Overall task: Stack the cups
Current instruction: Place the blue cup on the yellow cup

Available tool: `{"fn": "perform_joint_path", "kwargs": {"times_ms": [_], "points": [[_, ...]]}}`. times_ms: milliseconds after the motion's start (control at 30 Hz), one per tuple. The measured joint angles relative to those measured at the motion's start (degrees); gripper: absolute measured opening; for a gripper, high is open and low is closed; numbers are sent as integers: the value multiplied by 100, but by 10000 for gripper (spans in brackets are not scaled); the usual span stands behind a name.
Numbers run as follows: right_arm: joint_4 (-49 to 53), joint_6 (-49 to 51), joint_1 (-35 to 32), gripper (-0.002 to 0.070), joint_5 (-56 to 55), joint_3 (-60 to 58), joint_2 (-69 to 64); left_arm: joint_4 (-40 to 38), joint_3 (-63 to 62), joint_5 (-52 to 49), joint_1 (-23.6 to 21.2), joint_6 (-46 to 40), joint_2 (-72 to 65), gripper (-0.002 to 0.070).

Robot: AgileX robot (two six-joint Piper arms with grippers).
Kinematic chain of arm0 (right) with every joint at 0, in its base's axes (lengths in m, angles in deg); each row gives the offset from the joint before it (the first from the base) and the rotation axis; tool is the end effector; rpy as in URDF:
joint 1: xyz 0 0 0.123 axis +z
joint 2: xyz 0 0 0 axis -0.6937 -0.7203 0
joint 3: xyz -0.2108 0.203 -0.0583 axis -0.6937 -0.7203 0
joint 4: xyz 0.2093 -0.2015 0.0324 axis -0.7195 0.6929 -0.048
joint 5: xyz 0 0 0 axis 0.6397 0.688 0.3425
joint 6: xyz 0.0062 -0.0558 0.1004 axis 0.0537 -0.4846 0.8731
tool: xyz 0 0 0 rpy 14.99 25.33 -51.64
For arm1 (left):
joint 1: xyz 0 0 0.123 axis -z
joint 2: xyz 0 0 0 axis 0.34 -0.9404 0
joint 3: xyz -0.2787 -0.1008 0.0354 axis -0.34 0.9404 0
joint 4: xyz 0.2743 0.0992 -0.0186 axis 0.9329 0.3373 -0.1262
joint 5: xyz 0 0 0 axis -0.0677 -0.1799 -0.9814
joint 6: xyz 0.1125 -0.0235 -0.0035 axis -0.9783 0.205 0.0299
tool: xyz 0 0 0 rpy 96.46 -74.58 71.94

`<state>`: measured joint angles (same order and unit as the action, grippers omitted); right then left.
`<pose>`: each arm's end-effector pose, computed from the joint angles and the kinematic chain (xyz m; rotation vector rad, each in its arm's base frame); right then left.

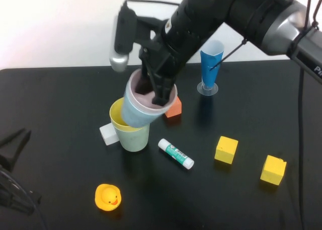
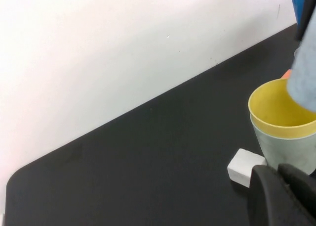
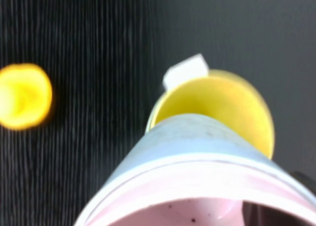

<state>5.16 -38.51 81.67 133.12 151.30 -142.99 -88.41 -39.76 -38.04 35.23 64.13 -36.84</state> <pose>0.4133 0.3546 0.3271 -1.7940 1.7718 0.2288 0.1823 -0.0516 0.3048 0.4626 1.6874 -0.0189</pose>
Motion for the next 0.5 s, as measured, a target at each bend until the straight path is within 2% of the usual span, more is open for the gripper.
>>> {"fn": "perform_joint_path", "kwargs": {"times_ms": [200,500], "points": [[-304,-49,3,70,-257,373,-48,0,0,134,0,0,0,1],[-106,-99,3,69,-349,395,-450,0,0,174,0,0,0,1]]}}
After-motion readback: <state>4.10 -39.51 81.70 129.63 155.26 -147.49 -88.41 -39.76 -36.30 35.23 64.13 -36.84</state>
